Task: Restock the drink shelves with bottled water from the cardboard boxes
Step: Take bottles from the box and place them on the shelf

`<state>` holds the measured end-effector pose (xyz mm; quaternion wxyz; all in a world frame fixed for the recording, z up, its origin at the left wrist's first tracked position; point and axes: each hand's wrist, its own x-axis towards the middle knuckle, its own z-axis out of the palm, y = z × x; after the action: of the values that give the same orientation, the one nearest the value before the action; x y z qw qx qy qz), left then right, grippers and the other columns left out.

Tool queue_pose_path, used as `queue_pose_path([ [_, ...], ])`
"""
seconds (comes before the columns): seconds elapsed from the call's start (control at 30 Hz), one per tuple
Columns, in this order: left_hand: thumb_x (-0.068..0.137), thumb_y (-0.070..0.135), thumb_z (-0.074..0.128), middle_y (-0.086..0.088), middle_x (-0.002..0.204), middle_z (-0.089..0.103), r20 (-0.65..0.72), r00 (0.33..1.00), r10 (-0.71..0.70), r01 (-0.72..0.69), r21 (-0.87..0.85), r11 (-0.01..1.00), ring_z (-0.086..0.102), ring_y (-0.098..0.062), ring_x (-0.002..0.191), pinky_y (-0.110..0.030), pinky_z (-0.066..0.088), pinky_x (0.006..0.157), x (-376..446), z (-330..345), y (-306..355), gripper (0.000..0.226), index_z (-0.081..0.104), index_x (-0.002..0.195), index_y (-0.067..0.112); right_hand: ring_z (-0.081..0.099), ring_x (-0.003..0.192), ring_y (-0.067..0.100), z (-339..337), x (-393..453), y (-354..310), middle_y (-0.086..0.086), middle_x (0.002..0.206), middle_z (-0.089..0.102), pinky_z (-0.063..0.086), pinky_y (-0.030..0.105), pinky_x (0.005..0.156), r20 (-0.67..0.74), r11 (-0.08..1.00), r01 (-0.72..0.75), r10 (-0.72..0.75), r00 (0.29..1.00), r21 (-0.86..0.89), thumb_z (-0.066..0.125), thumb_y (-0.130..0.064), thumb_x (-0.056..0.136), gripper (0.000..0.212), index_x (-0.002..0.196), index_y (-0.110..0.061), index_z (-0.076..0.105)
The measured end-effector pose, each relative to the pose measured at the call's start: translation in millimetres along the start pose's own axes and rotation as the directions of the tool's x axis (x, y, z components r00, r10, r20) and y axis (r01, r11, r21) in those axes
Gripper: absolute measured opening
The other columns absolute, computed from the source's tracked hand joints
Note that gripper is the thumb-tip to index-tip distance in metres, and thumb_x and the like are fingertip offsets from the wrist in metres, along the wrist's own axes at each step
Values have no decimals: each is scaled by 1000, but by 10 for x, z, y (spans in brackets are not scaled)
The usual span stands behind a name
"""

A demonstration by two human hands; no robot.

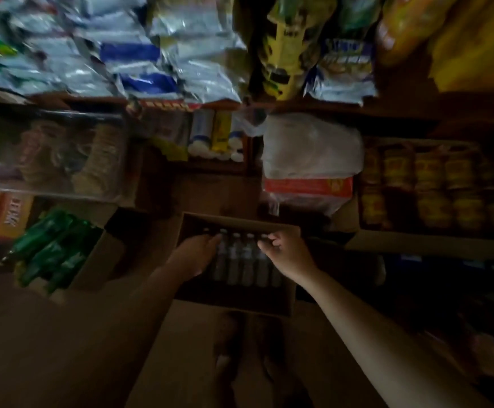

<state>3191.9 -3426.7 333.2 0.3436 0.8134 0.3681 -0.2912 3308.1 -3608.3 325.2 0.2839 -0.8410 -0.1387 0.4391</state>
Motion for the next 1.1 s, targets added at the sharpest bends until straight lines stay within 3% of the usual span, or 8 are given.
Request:
queue_pose_path([
  [0.1, 102, 40, 33, -19, 124, 58, 83, 996, -33, 33, 4, 999, 54, -33, 117, -35, 41, 94, 576, 367, -261, 47, 56, 125, 7, 60, 112, 19, 375, 443, 411, 2, 121, 64, 49, 37, 97, 4, 997, -58, 58, 998, 44, 54, -50, 92, 53, 131, -13, 53],
  [0.33, 99, 30, 45, -13, 123, 61, 121, 991, -53, 60, -54, 997, 57, -30, 114, -30, 43, 90, 1726, 1267, -787, 37, 58, 123, 7, 60, 110, 21, 1292, 1344, 1293, 5, 125, 60, 50, 37, 92, -4, 959, -200, 205, 979, 200, 56, -47, 92, 52, 131, -12, 51],
  [0.5, 97, 26, 50, -15, 125, 60, 123, 986, -111, 125, -115, 985, 57, -30, 114, -25, 42, 83, 2459, 1790, -1079, 36, 56, 126, 6, 60, 110, 22, 1754, 1944, 1746, 4, 124, 60, 50, 40, 93, 38, 951, -241, 238, 970, 194, 59, -46, 90, 50, 128, -14, 51],
  [0.6, 95, 28, 53, -16, 127, 59, 124, 990, -70, 78, -64, 995, 56, -32, 116, -27, 43, 88, 2812, 2073, -1174, 38, 57, 126, 6, 61, 107, 20, 1966, 2225, 1957, 4, 118, 64, 50, 39, 92, -17, 971, -212, 215, 977, 110, 57, -45, 91, 44, 124, -15, 54],
  [0.73, 90, 31, 63, -10, 130, 58, 76, 995, -65, 71, -71, 995, 53, -27, 120, -13, 35, 84, 3280, 2362, -1261, 44, 57, 128, 10, 59, 111, 24, 2191, 2463, 2131, 4, 117, 64, 48, 41, 95, -69, 989, -140, 143, 987, 45, 56, -41, 92, 39, 121, -15, 56],
  [0.83, 89, 36, 62, -12, 139, 51, 24, 997, -75, 76, -33, 997, 48, -29, 127, -29, 38, 102, 3601, 2561, -1278, 52, 52, 134, 12, 59, 111, 22, 2269, 2639, 2174, 4, 117, 64, 47, 36, 95, -84, 977, -125, 141, 986, 171, 60, -35, 92, 34, 119, -15, 58],
  [0.93, 95, 32, 54, -15, 150, 35, 74, 995, -69, 63, 89, 994, 35, -30, 137, -36, 27, 112, 3711, 2657, -1182, 58, 36, 144, 8, 57, 114, 24, 2282, 2775, 2174, 7, 120, 61, 46, 39, 98, -91, 946, -137, 170, 981, 294, 63, -31, 91, 39, 125, -13, 55],
  [1.1, 94, 30, 56, -16, 145, 41, 61, 990, -124, 107, 226, 968, 41, -31, 132, -38, 37, 104, 3874, 2745, -1117, 53, 40, 140, 6, 58, 108, 24, 2258, 2834, 2205, 2, 104, 59, 45, 29, 87, -98, 928, -156, 200, 975, 340, 64, -30, 90, 40, 124, -10, 56],
])
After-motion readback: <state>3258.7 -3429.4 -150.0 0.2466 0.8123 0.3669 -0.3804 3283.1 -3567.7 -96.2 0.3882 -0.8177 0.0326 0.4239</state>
